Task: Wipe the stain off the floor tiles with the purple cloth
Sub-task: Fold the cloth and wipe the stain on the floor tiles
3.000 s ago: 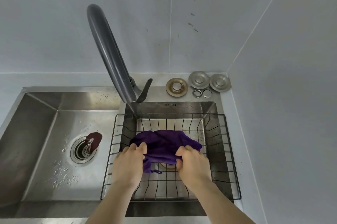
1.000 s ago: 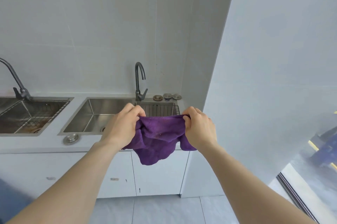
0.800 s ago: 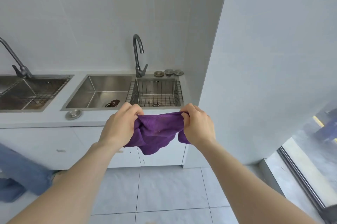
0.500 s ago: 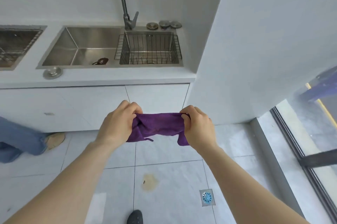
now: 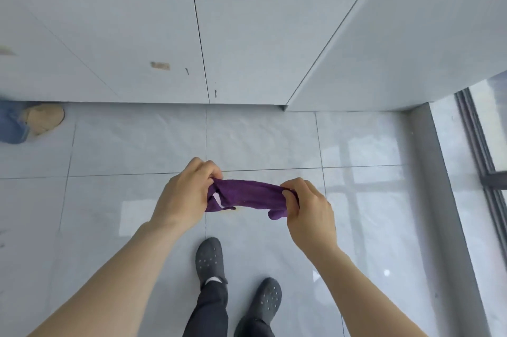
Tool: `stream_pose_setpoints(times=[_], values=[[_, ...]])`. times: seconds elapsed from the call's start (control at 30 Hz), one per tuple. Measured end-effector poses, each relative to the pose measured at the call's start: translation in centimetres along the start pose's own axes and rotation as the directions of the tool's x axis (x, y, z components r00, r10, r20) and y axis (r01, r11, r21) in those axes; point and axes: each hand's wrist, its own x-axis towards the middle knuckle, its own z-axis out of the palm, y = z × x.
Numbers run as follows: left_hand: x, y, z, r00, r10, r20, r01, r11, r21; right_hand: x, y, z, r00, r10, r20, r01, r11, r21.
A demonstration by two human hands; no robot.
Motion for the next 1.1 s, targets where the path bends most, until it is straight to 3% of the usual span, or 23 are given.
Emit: stream_pose_setpoints(times=[0.3,0.57,0.7,0.87,1.1], values=[[-0.2,-14.0,16.7,0.988,-0.08,0.134,0.081,0.997,-0.001,-0.5,11.8,17.8,0.997,-0.018,0.08,0.024,0.997,-0.079],[4.7,-24.0,30.9,0.966,-0.089,0.241,0.093,0.996,-0.004,3.3,22.3,31.0,0.991,-0.002,0.136,0.013,0.997,-0.082],[8.6,-27.9,37.2,0.967,-0.02,0.256,0.028,0.999,-0.03,7.3,27.0,37.0,0.998,-0.035,0.042,0.039,0.994,-0.098],[12.9,-31.7,42.3,0.989,0.046,0.14,-0.039,0.998,-0.052,12.6,31.0,43.1,0.988,-0.122,-0.094,0.109,0.985,-0.133],[13.5,-32.5,46.4,0.982,0.17,0.086,-0.16,0.98,-0.114,17.9,32.2,47.1,0.899,-0.296,-0.324,0.238,0.949,-0.208]])
